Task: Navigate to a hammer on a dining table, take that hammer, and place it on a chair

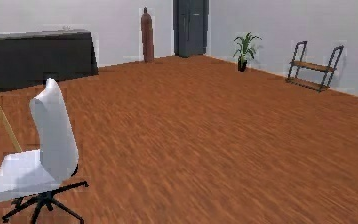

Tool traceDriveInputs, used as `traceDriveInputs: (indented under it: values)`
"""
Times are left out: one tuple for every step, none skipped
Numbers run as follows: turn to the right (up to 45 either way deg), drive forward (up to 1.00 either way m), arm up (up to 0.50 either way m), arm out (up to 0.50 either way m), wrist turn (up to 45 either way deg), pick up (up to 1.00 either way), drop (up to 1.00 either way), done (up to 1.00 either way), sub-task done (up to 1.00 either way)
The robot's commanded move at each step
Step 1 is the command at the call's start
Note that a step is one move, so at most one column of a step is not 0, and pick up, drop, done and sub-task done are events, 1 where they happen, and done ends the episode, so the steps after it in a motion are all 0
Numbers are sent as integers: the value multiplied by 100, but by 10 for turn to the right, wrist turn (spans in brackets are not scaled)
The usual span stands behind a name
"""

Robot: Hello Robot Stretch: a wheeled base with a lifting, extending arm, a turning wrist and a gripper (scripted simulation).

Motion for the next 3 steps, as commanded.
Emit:
traceDriveInputs:
  values:
    - [0, 100, 0, 0, 0, 0, 0, 0, 0]
    - [-30, 0, 0, 0, 0, 0, 0, 0, 0]
    - [0, 20, 0, 0, 0, 0, 0, 0, 0]
